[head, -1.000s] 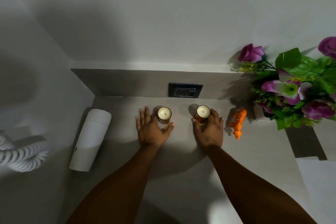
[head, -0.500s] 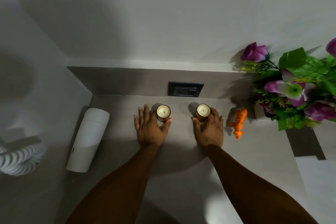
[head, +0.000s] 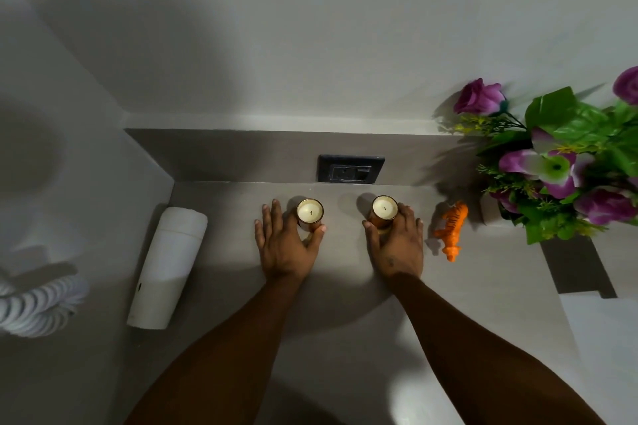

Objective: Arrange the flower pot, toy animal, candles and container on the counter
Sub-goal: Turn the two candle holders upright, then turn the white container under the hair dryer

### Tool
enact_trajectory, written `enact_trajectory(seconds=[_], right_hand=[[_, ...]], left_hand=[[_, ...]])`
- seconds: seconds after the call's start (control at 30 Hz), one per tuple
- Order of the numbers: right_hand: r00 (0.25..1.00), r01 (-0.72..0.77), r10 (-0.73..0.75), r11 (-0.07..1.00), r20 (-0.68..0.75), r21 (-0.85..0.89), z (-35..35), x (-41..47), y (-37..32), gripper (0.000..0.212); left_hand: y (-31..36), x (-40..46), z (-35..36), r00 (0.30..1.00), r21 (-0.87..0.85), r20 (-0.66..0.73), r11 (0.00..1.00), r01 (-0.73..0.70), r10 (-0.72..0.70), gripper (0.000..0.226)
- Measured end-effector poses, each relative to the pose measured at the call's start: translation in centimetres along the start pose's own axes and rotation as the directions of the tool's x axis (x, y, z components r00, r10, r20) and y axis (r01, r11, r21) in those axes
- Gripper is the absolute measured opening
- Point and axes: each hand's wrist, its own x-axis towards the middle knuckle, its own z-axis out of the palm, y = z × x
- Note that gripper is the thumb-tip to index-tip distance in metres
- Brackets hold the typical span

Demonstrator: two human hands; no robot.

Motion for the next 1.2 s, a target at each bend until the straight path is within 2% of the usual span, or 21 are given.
enact_trajectory(seconds=[0.1, 0.3, 0.43, 0.53, 0.7, 0.8, 0.87, 0.97, 1.07, 1.2], right_hand=[[0.999, 0.043, -0.043, 0.999, -0.026, -0.008, -0.2, -0.9, 0.1, 0.082], [0.983, 0.179, -0.175, 0.977, 0.048, -0.116, 0.9, -7.3, 0.1, 0.084], [0.891, 0.444, -0.395, 0.859, 0.224, -0.253, 2.1, -12.0, -0.8, 0.078], [0.827, 0.550, -0.470, 0.789, 0.308, -0.274, 2.3, -13.5, -1.4, 0.073], [0.813, 0.564, -0.452, 0.768, 0.368, -0.303, 1.8, -13.7, -1.6, 0.077], [0.820, 0.553, -0.442, 0.775, 0.365, -0.305, 1.8, -13.6, -1.5, 0.079], [0.817, 0.558, -0.442, 0.768, 0.369, -0.316, 1.8, -13.4, -1.6, 0.079], [0.813, 0.567, -0.443, 0.751, 0.378, -0.338, 1.7, -13.6, -1.9, 0.079], [0.813, 0.567, -0.450, 0.756, 0.369, -0.327, 1.3, -14.1, -2.4, 0.079], [0.813, 0.558, -0.423, 0.761, 0.400, -0.330, 0.8, -14.1, -2.6, 0.079]], left_hand=[[-0.3, -0.7, -0.4, 0.998, 0.046, 0.055, 0.999, -0.019, 0.017, 0.096], [-2.5, -5.6, -0.8, 0.994, 0.115, 0.030, 0.987, -0.109, 0.106, 0.087], [-3.2, -8.2, -1.1, 0.992, 0.174, 0.063, 0.977, -0.121, 0.112, 0.082], [-4.5, -10.8, -1.2, 0.992, 0.178, 0.041, 0.976, -0.122, 0.117, 0.075], [-6.1, -14.1, -1.8, 0.996, 0.145, 0.006, 0.985, -0.090, 0.090, 0.079], [-6.8, -14.2, -4.0, 0.988, 0.079, -0.152, 0.996, 0.051, -0.039, 0.090], [-8.0, -13.8, -6.3, 0.952, 0.046, -0.282, 0.989, 0.139, -0.121, 0.093], [-10.5, -13.4, -9.9, 0.896, 0.035, -0.362, 0.956, 0.290, -0.259, 0.088], [-13.3, -13.3, -11.8, 0.889, -0.053, -0.323, 0.944, 0.325, -0.324, 0.086], [-15.1, -13.6, -12.9, 0.936, -0.053, -0.228, 0.963, 0.264, -0.269, 0.081]])
